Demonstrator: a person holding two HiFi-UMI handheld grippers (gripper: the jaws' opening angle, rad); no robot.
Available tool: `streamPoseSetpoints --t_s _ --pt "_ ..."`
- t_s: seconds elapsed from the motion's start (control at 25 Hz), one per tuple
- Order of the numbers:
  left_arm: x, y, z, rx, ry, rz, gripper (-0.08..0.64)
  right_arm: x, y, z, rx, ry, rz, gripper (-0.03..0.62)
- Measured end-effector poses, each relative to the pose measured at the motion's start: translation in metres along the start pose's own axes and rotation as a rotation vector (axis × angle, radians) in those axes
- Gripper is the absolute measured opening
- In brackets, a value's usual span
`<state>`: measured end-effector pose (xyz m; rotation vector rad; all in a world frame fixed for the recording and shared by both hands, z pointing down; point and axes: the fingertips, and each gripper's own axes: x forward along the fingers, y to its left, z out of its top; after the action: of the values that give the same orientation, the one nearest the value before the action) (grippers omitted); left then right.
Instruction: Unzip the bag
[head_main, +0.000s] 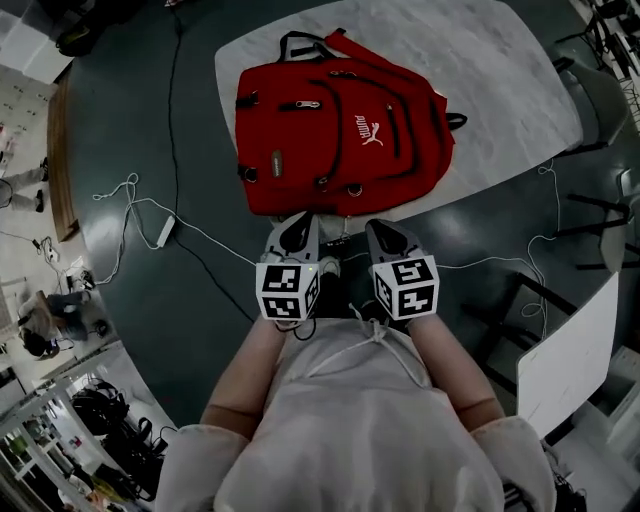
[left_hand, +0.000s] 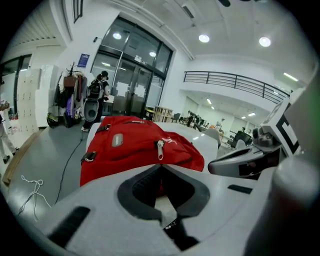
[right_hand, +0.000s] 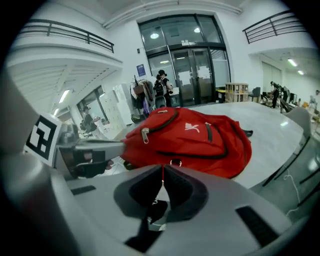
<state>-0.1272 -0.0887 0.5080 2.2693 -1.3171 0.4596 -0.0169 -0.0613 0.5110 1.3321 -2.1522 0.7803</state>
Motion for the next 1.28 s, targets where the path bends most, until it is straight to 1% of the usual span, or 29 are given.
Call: streamPoseSetpoints --t_s 0.16,0.28,0.36,0.48,0.56,0.72,0.88,0.96,1.04,1.16,1.28 --pt "0.023 0.010 -0.027 0.016 0.076 -0.036 0.020 0.028 0.004 -0.023 0.069 0.075 -0.002 0.029" --pt "0.039 0.017 -0.037 0.020 0.097 -0.055 0.020 0.045 0.004 -0.031 0.120 0.094 -0.018 0.031" --pt "0.047 0.021 -0.044 0.034 0.103 -0.054 0.020 0.055 0.007 -0.038 0.133 0.129 -0.026 0.031" --pt "0.055 0.025 -0.056 0.065 0.133 -0.047 0.020 0.065 0.015 -0.055 0.139 0.219 -0.024 0.040" --pt "0.058 0.026 -0.063 0.056 0.155 -0.052 0.020 0.071 0.020 -0.062 0.146 0.257 -0.018 0.085" --pt "0.063 0.031 -0.068 0.010 0.181 -0.057 0.020 0.083 0.023 -0.071 0.159 0.301 -0.022 0.091" --pt "0.066 0.035 -0.076 0.020 0.218 -0.040 0.020 0.090 0.018 -0.075 0.135 0.338 -0.068 0.089" --pt "0.067 0.033 -0.074 0.018 0.221 -0.046 0.020 0.090 0.015 -0.076 0.096 0.349 -0.096 0.086" --pt "0.068 0.032 -0.073 0.018 0.227 -0.051 0.020 0.091 0.014 -0.078 0.048 0.359 -0.114 0.059" --pt "0.069 0.032 -0.074 0.023 0.236 -0.059 0.020 0.090 0.014 -0.079 0.011 0.379 -0.096 0.047" --pt "0.069 0.032 -0.074 0.038 0.236 -0.060 0.020 0.091 0.012 -0.078 0.002 0.392 -0.036 0.034"
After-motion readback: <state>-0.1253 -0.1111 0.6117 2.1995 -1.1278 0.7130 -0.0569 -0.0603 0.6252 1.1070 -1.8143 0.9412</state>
